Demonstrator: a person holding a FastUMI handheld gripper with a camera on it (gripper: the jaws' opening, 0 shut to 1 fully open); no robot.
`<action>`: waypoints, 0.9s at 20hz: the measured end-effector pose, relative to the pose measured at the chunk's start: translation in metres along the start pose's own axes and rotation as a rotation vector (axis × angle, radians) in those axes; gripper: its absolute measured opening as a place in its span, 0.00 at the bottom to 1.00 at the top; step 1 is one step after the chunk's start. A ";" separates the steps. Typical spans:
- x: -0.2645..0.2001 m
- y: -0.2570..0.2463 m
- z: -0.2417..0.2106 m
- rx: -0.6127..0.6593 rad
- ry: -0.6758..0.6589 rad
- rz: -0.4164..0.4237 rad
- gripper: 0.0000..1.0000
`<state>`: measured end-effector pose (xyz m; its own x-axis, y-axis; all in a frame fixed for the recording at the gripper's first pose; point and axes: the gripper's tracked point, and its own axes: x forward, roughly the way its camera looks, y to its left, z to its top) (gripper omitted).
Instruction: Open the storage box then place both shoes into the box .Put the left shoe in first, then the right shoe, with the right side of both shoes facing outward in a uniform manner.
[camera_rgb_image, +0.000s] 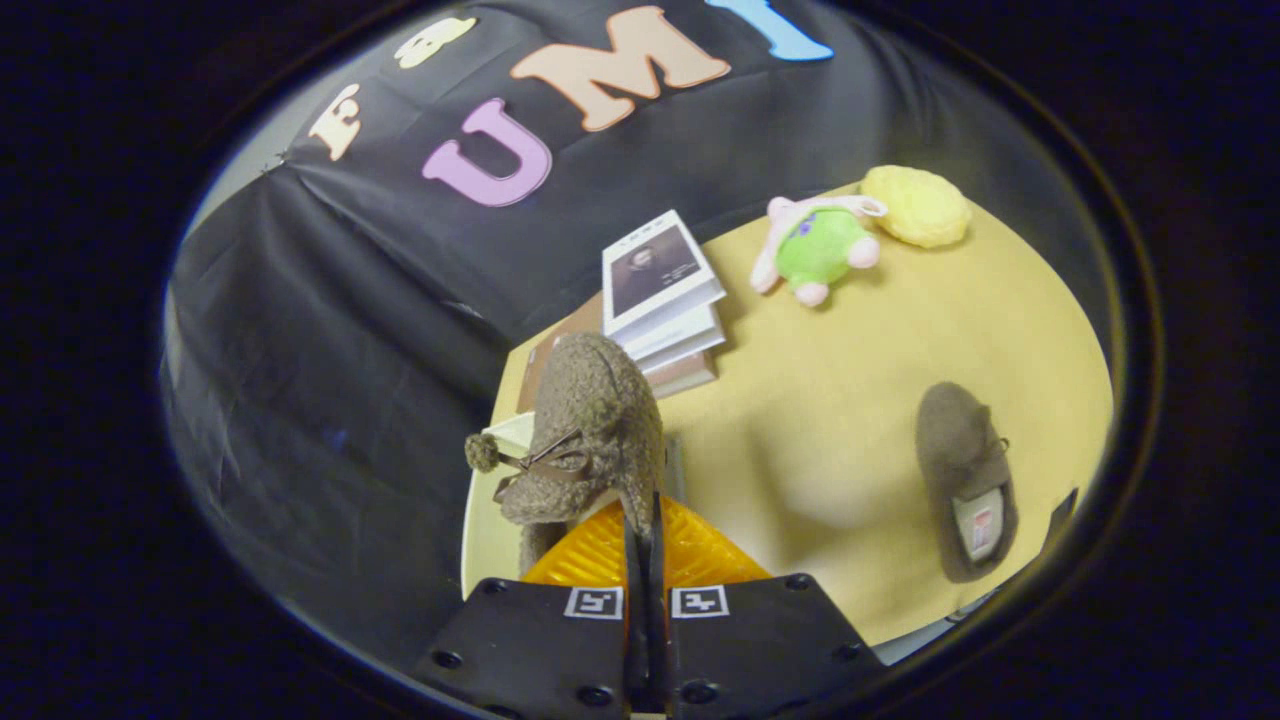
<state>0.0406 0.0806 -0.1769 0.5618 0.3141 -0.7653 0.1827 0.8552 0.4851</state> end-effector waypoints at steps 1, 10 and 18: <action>0.004 0.014 -0.002 -0.011 0.004 0.014 0.04; 0.075 0.075 -0.065 -0.100 0.122 0.001 0.04; 0.130 0.081 -0.101 -0.098 0.189 -0.099 0.04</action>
<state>0.0472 0.2325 -0.2798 0.3820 0.2905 -0.8773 0.1449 0.9188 0.3673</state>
